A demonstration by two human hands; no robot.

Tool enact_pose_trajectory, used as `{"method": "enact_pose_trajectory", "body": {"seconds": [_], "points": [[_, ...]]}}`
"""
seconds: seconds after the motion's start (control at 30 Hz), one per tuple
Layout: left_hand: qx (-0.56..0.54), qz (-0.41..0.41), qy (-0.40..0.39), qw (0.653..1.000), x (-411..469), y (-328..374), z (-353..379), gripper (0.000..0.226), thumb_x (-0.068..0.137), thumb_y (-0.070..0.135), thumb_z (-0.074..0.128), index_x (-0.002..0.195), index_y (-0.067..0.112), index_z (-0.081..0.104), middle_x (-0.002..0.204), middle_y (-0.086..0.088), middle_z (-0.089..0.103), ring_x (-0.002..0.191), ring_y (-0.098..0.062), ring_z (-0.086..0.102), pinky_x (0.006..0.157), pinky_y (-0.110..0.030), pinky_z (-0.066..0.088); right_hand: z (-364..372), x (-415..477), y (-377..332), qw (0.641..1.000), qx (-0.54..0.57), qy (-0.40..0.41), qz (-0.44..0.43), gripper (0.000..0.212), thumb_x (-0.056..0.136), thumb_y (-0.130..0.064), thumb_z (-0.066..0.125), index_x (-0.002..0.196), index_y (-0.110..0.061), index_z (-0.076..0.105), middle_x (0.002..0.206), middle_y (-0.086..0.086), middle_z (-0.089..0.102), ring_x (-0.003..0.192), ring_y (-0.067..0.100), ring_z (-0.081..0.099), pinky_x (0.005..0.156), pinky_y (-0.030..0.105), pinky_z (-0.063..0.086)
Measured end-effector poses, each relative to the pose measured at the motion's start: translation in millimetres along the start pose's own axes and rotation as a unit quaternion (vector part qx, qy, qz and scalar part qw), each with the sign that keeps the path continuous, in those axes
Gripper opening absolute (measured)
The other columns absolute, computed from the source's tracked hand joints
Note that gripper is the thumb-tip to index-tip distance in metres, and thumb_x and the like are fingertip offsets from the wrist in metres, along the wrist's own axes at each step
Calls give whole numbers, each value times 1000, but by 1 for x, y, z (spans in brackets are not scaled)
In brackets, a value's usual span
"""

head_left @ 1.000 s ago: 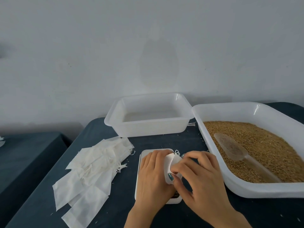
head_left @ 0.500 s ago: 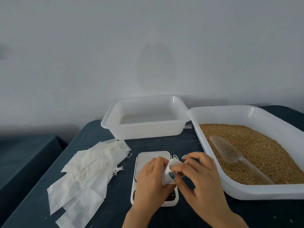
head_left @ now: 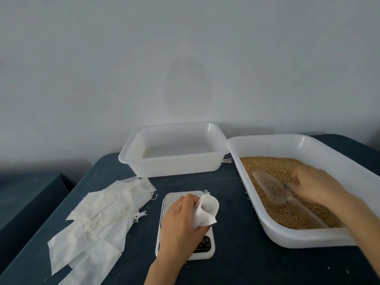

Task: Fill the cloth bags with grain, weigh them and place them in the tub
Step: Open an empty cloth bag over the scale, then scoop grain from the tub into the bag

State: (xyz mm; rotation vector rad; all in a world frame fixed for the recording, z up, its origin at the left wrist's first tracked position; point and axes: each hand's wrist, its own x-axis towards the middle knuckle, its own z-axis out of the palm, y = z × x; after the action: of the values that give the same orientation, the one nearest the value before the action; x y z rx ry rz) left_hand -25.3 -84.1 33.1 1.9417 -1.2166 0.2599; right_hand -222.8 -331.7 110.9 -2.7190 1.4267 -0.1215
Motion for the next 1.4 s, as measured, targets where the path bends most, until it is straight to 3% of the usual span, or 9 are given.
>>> {"method": "enact_pose_trajectory", "body": {"seconds": [0.13, 0.3, 0.5, 0.7, 0.83, 0.97, 1.07, 1.2, 1.4], "points": [[-12, -15, 0, 1000, 0, 0, -1, 33, 71, 49, 55, 94, 25, 57, 86, 17, 58, 81, -3, 53, 67, -21, 43, 20, 13, 15, 985, -107, -136, 22, 41, 87, -61, 58, 78, -22, 56, 71, -10, 59, 58, 6, 53, 52, 18, 41], [-18, -31, 3, 999, -2, 0, 2, 35, 69, 50, 56, 95, 28, 57, 85, 19, 58, 82, -2, 52, 67, -16, 41, 29, 13, 9, 985, -108, -133, 7, 28, 88, -55, 58, 81, -29, 54, 82, -9, 63, 78, 9, 62, 79, 29, 57], [-14, -26, 5, 1000, -5, -10, 4, 40, 69, 32, 79, 94, 38, 48, 84, 20, 56, 96, 1, 50, 63, -14, 39, 26, 12, 8, 996, -85, -18, 0, 24, 93, -46, 57, 93, -24, 47, 80, -10, 58, 66, 4, 56, 50, 19, 38], [-31, -37, 4, 999, -6, -11, 4, 31, 67, 50, 58, 93, 45, 41, 86, 20, 58, 93, 3, 51, 63, -15, 40, 11, 26, 8, 986, -98, 132, 31, 29, 95, -44, 51, 94, -18, 37, 70, -9, 52, 54, 7, 48, 44, 26, 29], [-24, -34, -1, 999, -8, -13, 5, 39, 69, 39, 72, 93, 45, 42, 85, 22, 57, 92, 2, 52, 63, -14, 39, 16, 32, -5, 980, -160, 122, 7, 20, 97, -32, 53, 102, -16, 43, 79, -6, 56, 61, 13, 52, 48, 28, 36], [-20, -33, 3, 999, -8, -13, 4, 40, 68, 36, 72, 93, 44, 42, 85, 23, 56, 93, 3, 51, 62, -12, 37, 29, 26, -24, 971, -206, 107, -53, 38, 92, -17, 60, 123, -9, 40, 97, 6, 58, 70, 18, 58, 57, 29, 52], [-27, -38, -1, 999, -9, -14, 5, 45, 69, 28, 80, 94, 43, 45, 86, 22, 57, 90, 2, 53, 64, -14, 40, 37, 21, -32, 969, -211, 89, -97, 28, 96, -18, 52, 122, -11, 42, 89, 2, 54, 63, 14, 55, 47, 24, 38], [-44, -46, 4, 998, -9, -14, 5, 35, 70, 37, 75, 94, 39, 50, 86, 23, 58, 86, 1, 55, 65, -14, 40, 38, 25, -17, 993, -88, 36, -71, 24, 101, -39, 44, 108, -16, 44, 75, -7, 56, 54, 5, 52, 42, 19, 36], [-66, -63, -2, 996, -6, -15, 6, 35, 65, 59, 56, 96, 49, 43, 102, 29, 55, 89, 1, 56, 66, -19, 42, 40, 41, 3, 994, 95, -50, -15, 30, 99, -45, 44, 86, -20, 54, 65, -6, 54, 49, 9, 43, 47, 23, 35]]}}
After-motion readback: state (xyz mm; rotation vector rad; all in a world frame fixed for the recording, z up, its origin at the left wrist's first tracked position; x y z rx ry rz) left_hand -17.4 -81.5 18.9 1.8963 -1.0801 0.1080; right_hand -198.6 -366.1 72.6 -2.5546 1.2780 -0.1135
